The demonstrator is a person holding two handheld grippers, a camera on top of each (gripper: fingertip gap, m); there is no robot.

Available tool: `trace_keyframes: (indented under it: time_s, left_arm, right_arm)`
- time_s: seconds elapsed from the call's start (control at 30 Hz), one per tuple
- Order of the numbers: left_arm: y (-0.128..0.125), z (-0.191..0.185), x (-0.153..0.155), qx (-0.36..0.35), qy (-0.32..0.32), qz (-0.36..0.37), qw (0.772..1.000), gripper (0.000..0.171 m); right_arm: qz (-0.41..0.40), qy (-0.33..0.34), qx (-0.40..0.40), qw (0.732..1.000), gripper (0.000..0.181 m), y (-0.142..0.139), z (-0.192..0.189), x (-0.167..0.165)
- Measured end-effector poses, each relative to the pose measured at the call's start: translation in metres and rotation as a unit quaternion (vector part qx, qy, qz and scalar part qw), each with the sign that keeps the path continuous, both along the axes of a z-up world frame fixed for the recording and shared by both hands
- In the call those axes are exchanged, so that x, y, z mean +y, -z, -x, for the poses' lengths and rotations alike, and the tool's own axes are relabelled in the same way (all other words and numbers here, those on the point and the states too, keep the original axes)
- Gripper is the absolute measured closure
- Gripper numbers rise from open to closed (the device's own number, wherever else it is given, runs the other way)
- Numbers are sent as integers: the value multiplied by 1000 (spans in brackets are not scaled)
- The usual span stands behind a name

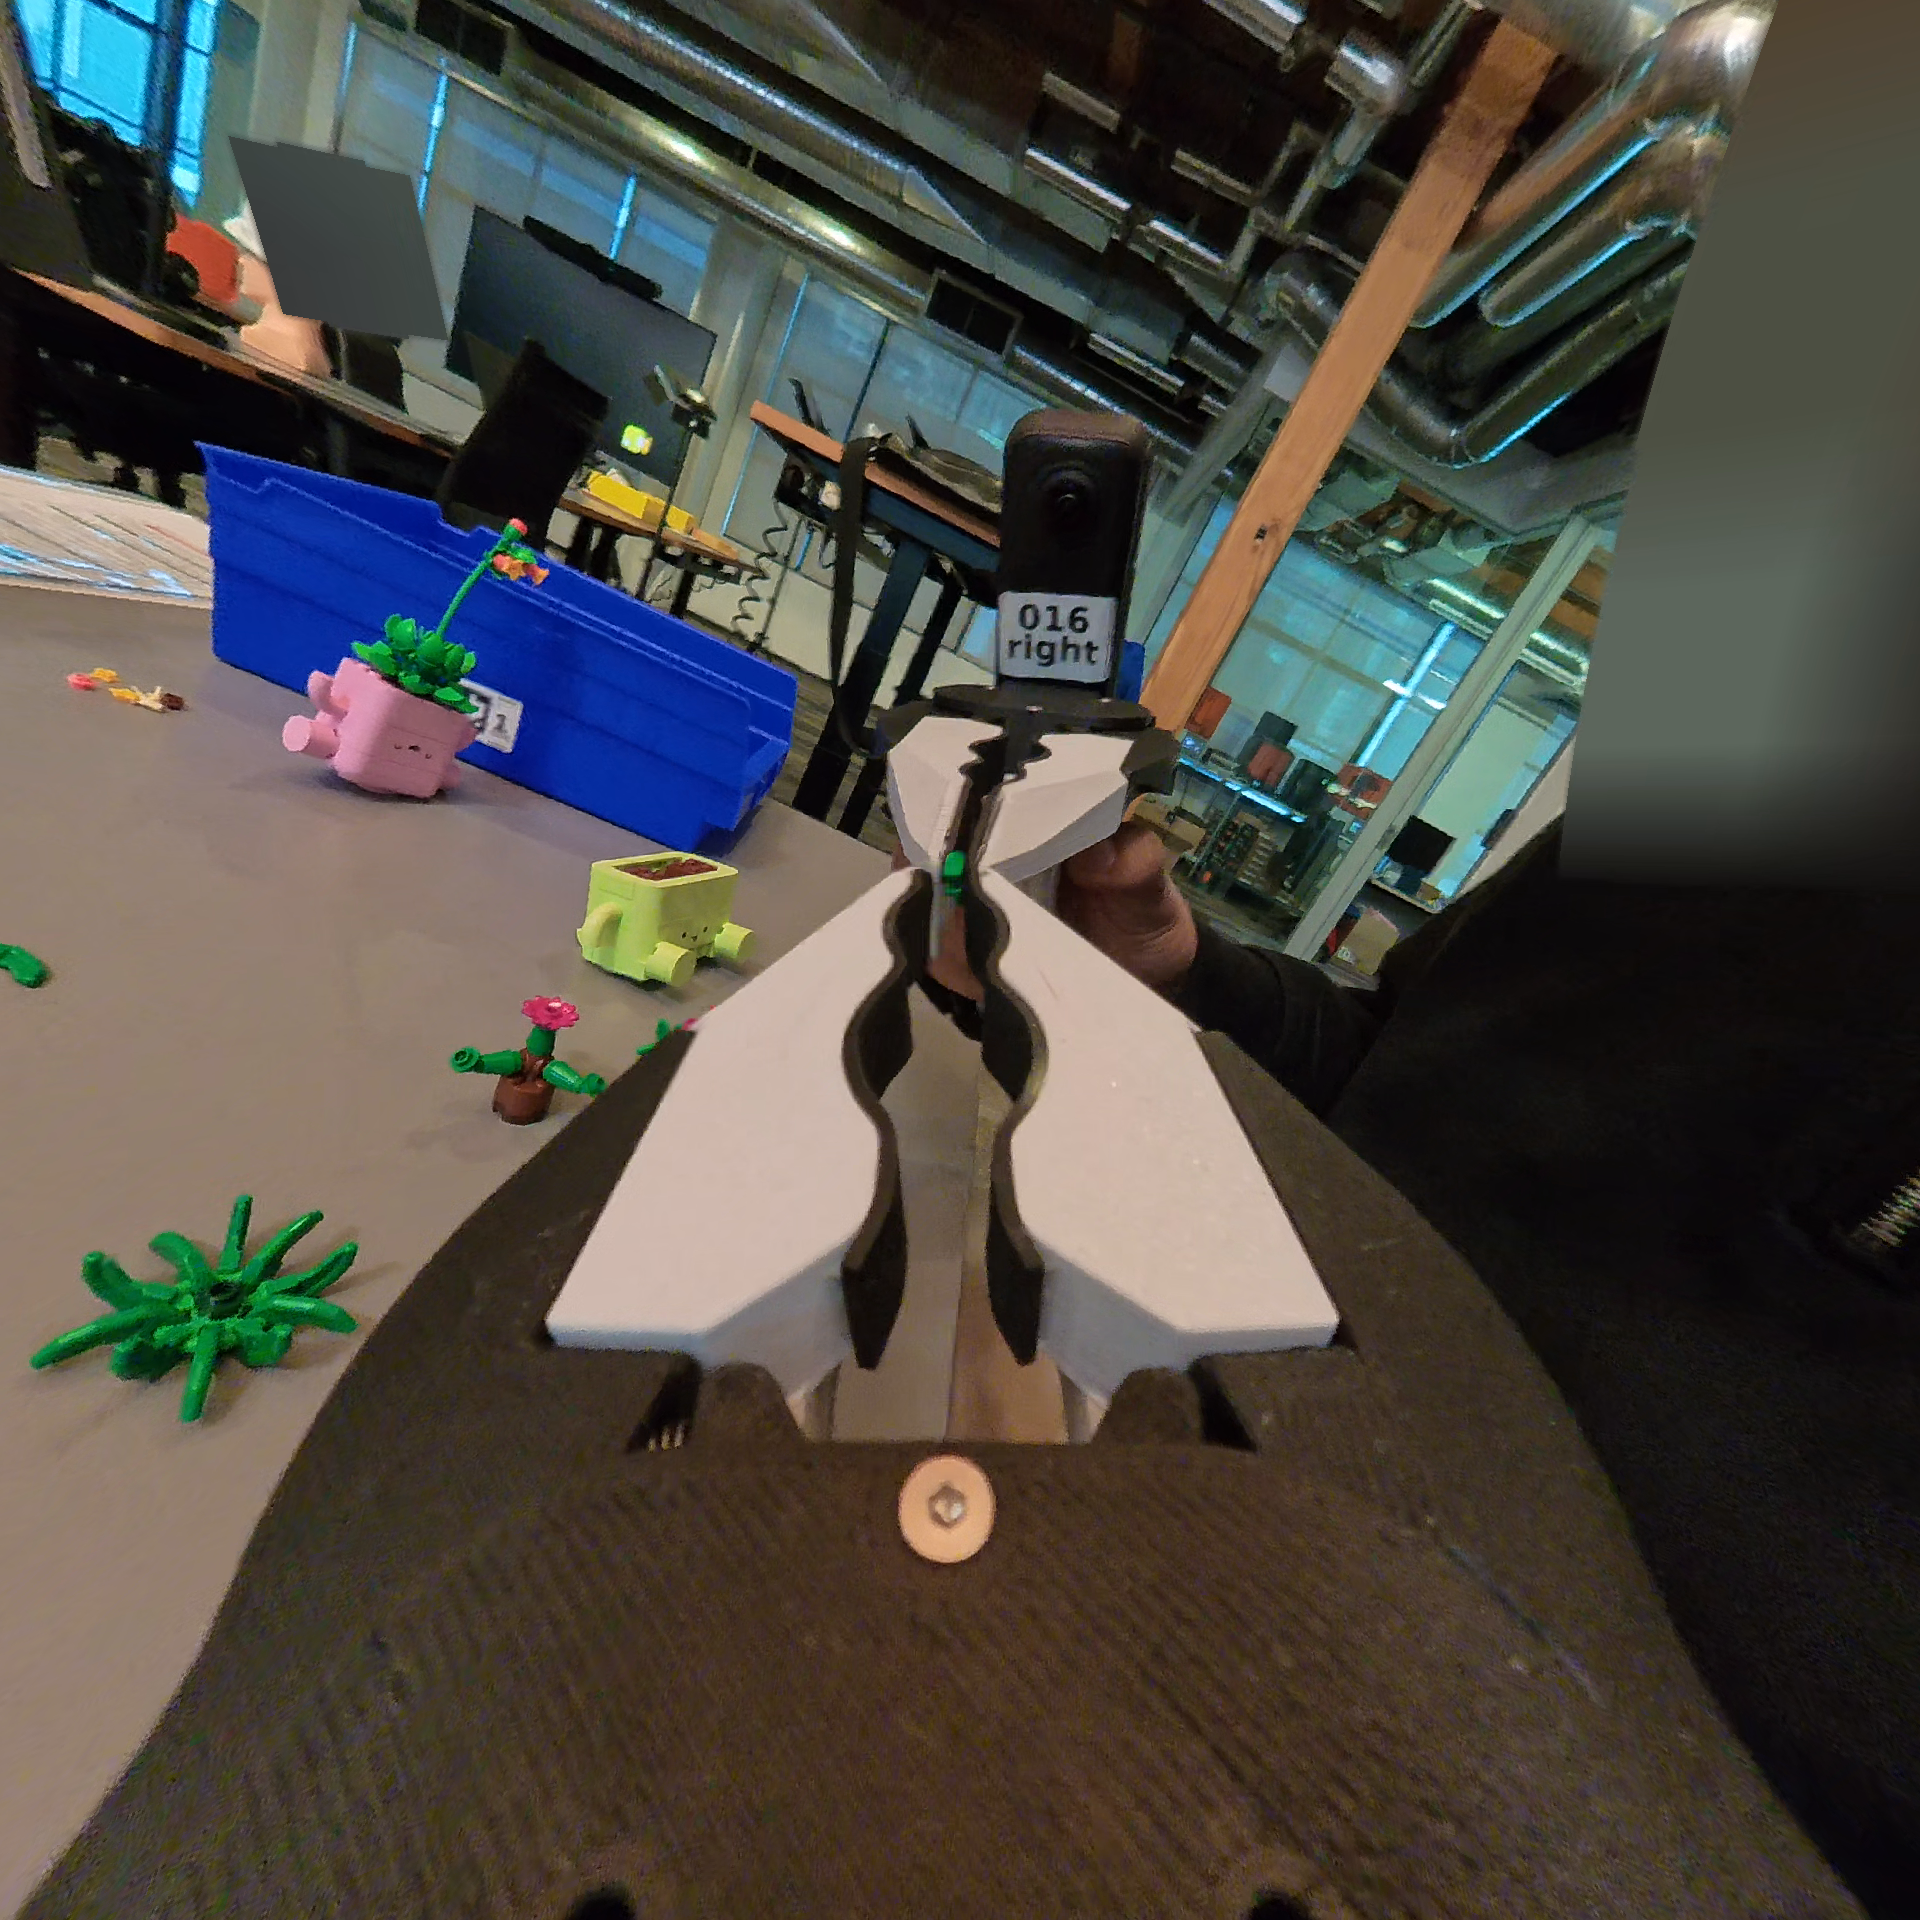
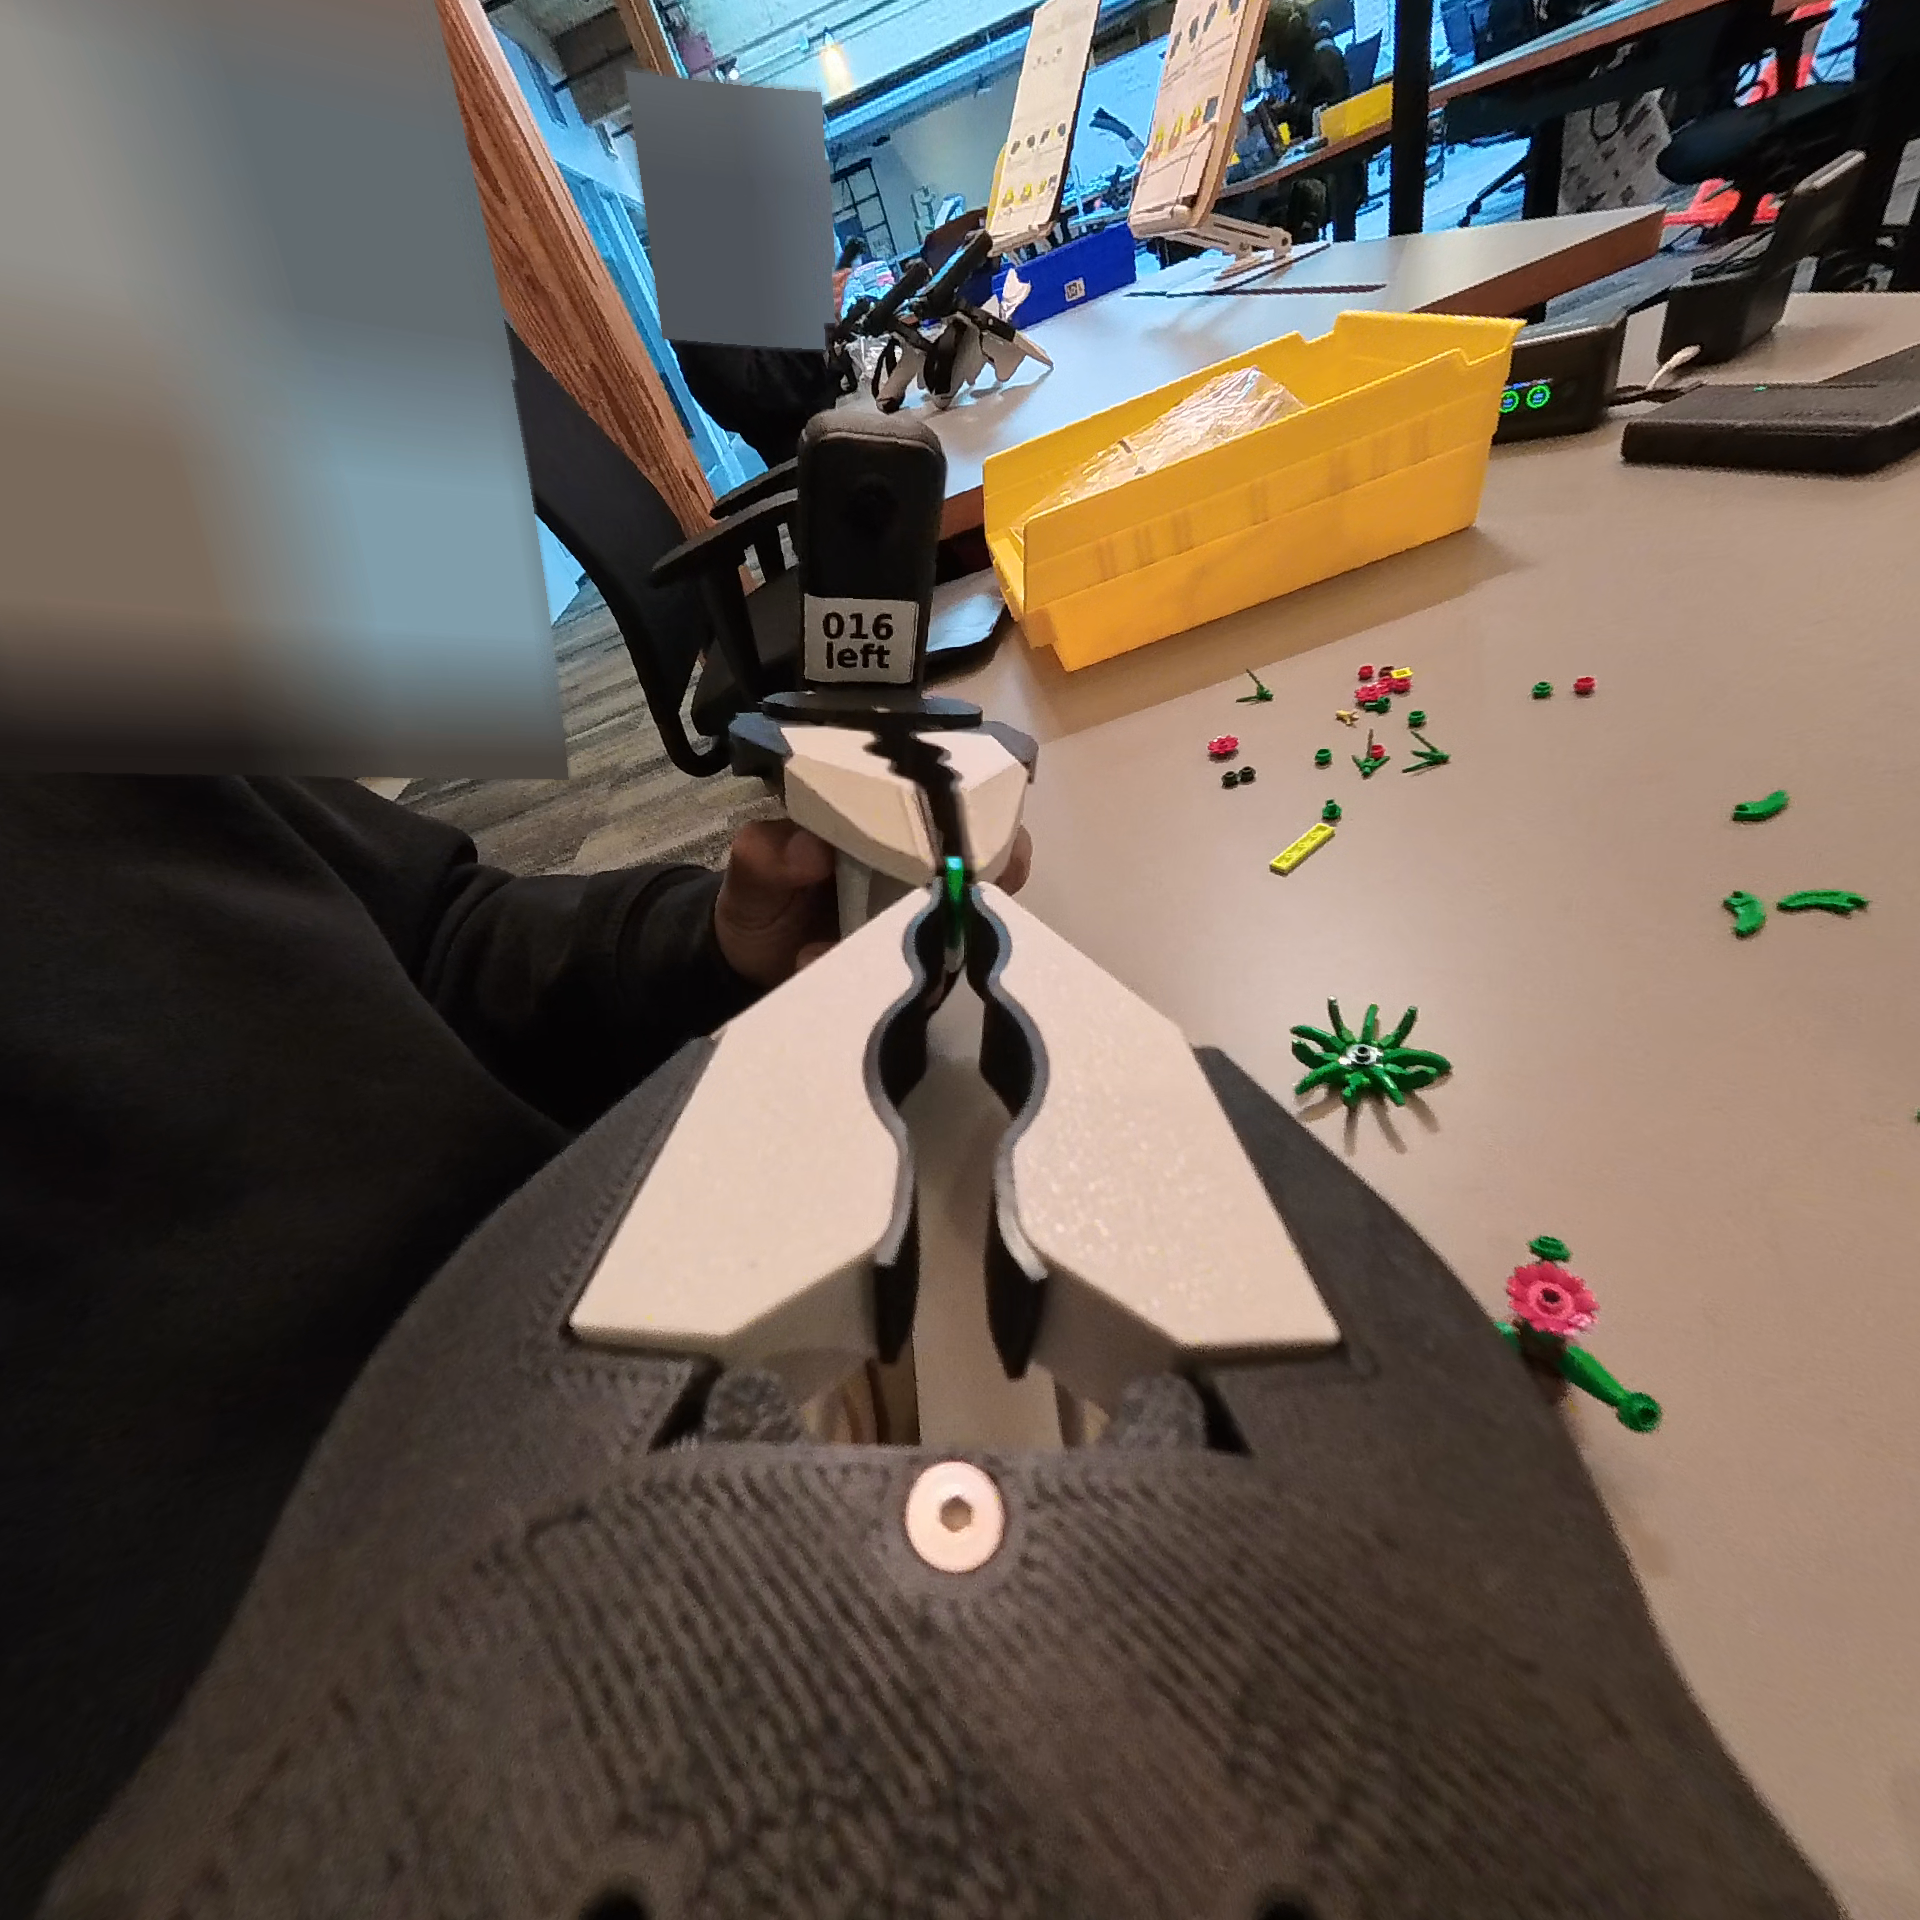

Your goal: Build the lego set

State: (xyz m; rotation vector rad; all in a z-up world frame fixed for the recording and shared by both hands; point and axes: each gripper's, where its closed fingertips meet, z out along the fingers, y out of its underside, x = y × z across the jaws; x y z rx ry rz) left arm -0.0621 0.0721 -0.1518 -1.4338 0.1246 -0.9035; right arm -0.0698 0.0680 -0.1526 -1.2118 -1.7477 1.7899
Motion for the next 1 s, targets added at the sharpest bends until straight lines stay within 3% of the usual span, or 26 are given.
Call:
trace_keyframes:
  time_s: [0.07,0.17,0.27,0.33,0.5,0.63,0.83,1.0]
  left_arm:
    - [9,4,6,28,-30,21,999,149]
    - [38,1,14,141,-55,79,985,130]
    - [84,-6,16,282,-50,158,945,124]
    - [109,-10,15,336,-32,204,919,121]
    - [118,-17,12,354,-6,218,909,121]
    - [126,-22,10,366,10,238,900,121]
    - [133,-25,7,366,26,258,894,127]
    - [133,-23,8,360,22,262,895,131]
  right_arm:
    - [9,13,-5,1000,181,-1,-1,6]
    - [-9,45,-63,997,181,19,-4,22]
    - [-64,59,-143,986,181,52,-18,29]
    - [-97,54,-186,976,181,73,-30,30]
    - [-110,6,-240,965,181,106,-43,16]
    - [-168,4,-265,950,180,128,-40,16]
    - [-217,42,-250,943,180,129,-27,32]
    - [-229,29,-253,939,180,126,-29,27]
